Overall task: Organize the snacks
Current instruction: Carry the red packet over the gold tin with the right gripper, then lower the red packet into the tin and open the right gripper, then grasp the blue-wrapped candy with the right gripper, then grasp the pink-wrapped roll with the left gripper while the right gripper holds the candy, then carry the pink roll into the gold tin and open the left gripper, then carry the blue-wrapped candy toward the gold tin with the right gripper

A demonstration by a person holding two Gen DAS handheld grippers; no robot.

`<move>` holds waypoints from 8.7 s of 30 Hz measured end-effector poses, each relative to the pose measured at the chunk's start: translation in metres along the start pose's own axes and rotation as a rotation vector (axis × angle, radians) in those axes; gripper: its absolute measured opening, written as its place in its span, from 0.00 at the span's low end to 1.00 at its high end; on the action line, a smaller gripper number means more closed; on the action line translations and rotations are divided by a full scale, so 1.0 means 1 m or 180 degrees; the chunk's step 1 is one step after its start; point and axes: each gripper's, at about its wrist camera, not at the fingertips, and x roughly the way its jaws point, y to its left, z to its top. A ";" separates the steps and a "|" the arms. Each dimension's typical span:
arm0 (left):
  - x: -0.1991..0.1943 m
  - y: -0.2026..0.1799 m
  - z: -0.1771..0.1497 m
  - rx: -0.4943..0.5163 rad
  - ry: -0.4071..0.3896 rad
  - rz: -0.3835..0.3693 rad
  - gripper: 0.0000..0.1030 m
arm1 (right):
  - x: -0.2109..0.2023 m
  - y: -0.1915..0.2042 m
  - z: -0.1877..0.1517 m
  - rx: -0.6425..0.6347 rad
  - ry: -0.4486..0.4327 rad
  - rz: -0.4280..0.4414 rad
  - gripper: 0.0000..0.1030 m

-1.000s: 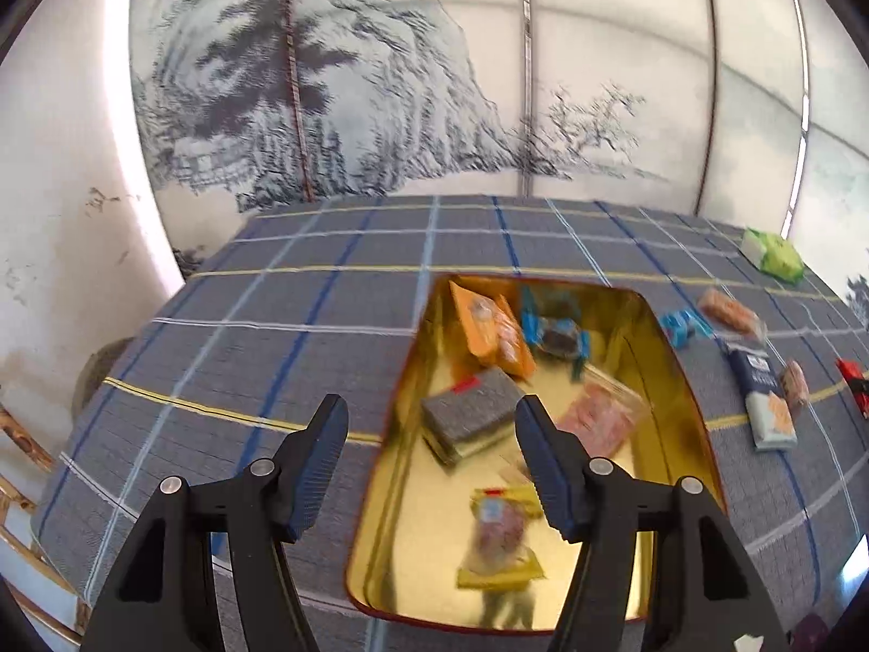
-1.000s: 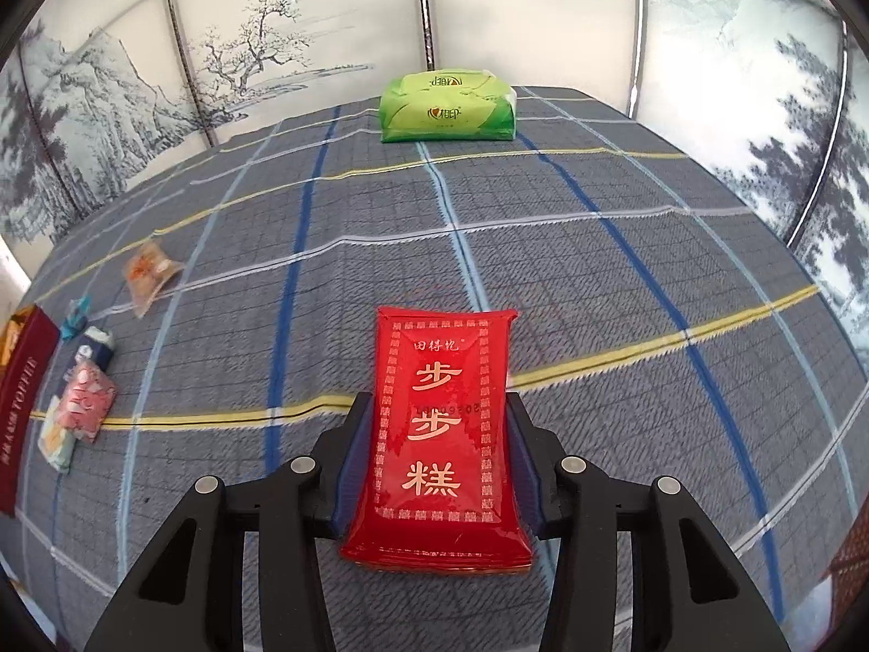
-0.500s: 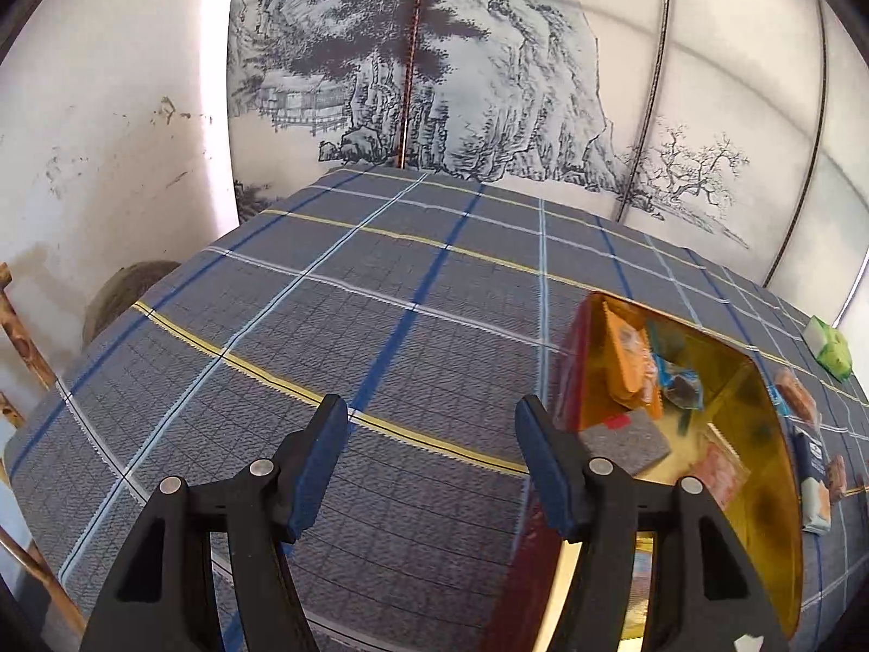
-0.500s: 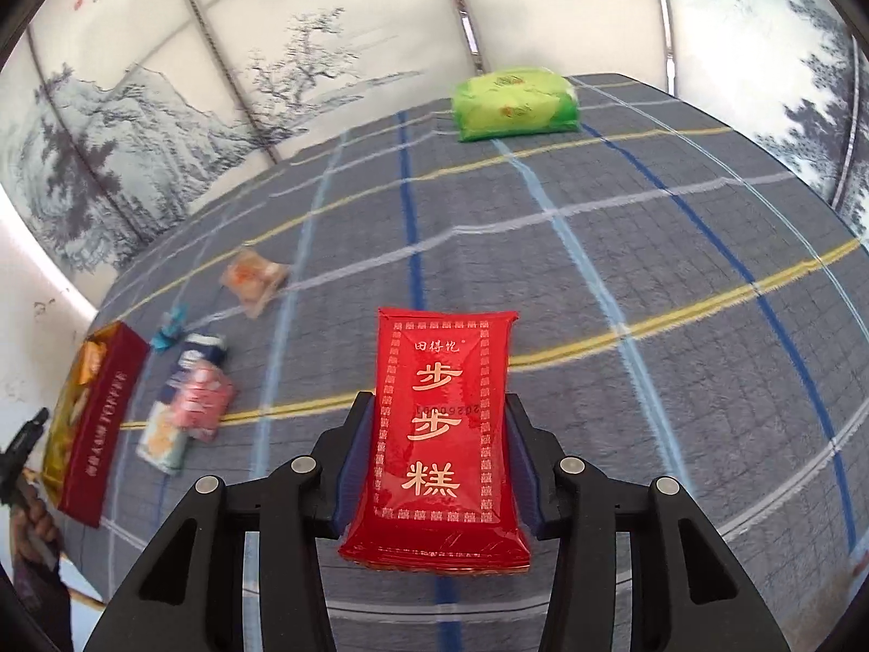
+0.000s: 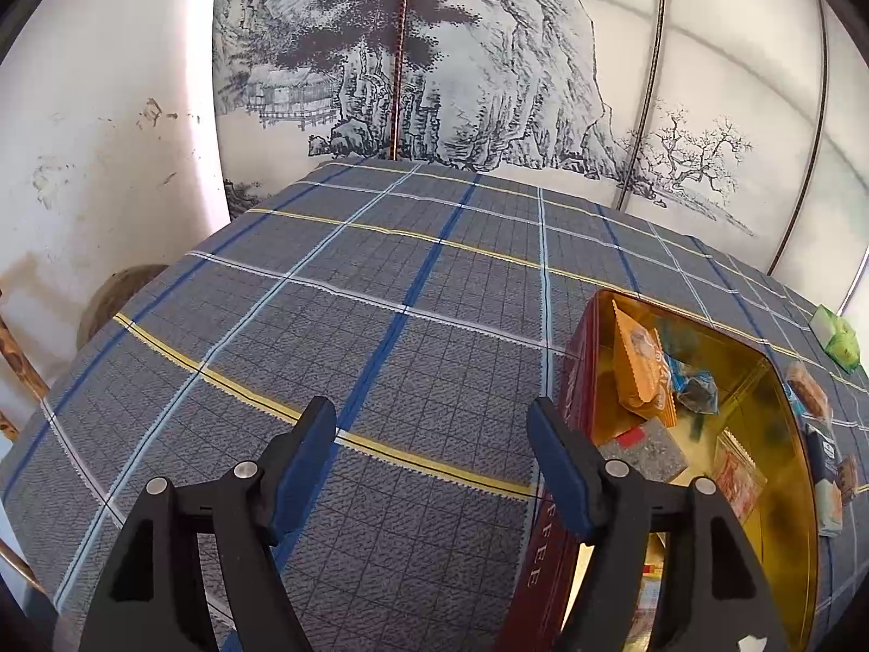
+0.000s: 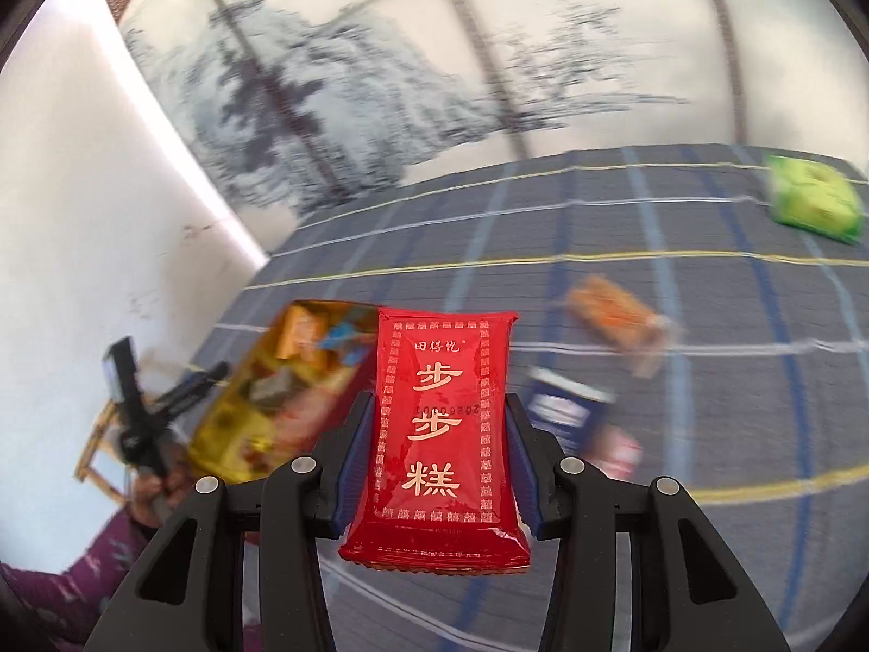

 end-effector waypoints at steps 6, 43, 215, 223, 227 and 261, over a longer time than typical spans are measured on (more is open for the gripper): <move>-0.002 0.006 -0.002 -0.0099 -0.0057 -0.0066 0.75 | 0.088 0.052 0.021 -0.0103 0.0356 0.0343 0.45; -0.007 0.014 -0.004 -0.0284 -0.0186 -0.0019 0.80 | 0.148 0.072 0.038 -0.0186 0.0398 0.0150 0.47; -0.067 -0.131 -0.014 0.0874 0.0529 -0.0812 0.19 | -0.078 -0.209 -0.073 0.0071 -0.0006 -0.1555 0.36; -0.077 -0.120 -0.014 0.0825 0.0292 -0.0583 0.32 | -0.077 -0.208 -0.073 0.0071 0.0012 -0.1599 0.36; -0.086 -0.114 -0.012 0.0790 0.0105 -0.0490 0.51 | -0.078 -0.204 -0.076 0.0122 0.0029 -0.1563 0.37; -0.085 -0.072 -0.019 0.0553 0.0042 -0.0241 0.71 | -0.041 -0.034 -0.083 -0.0328 0.0111 -0.0575 0.35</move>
